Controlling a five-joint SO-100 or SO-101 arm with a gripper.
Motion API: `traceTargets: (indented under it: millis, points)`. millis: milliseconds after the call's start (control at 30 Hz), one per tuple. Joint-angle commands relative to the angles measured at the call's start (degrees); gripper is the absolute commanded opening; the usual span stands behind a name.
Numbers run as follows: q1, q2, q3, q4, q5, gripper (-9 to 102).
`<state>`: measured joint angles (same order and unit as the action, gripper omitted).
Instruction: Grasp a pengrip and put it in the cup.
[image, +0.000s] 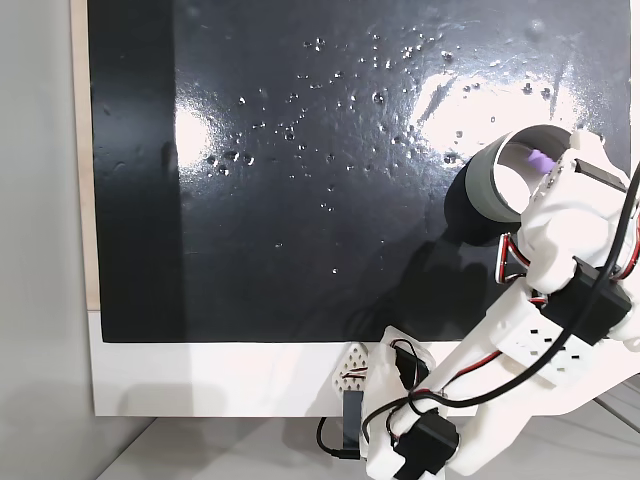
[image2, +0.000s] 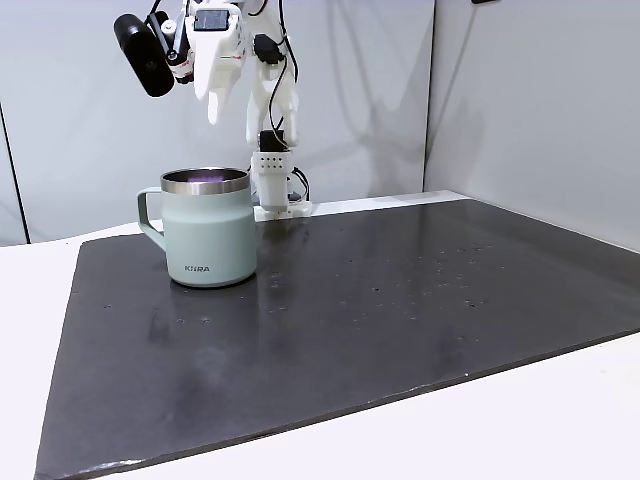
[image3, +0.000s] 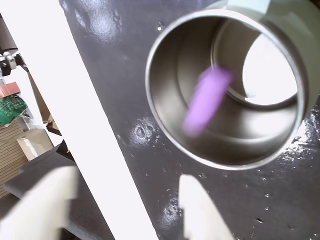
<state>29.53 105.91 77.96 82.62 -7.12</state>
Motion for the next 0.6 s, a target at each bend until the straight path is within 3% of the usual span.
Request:
traceTargets:
  millis: [0, 567]
  points:
    - [0.0, 3.6, 0.44, -2.29, 0.09, 36]
    - [-0.62, 4.13, 1.32, -2.64, 0.0, 36]
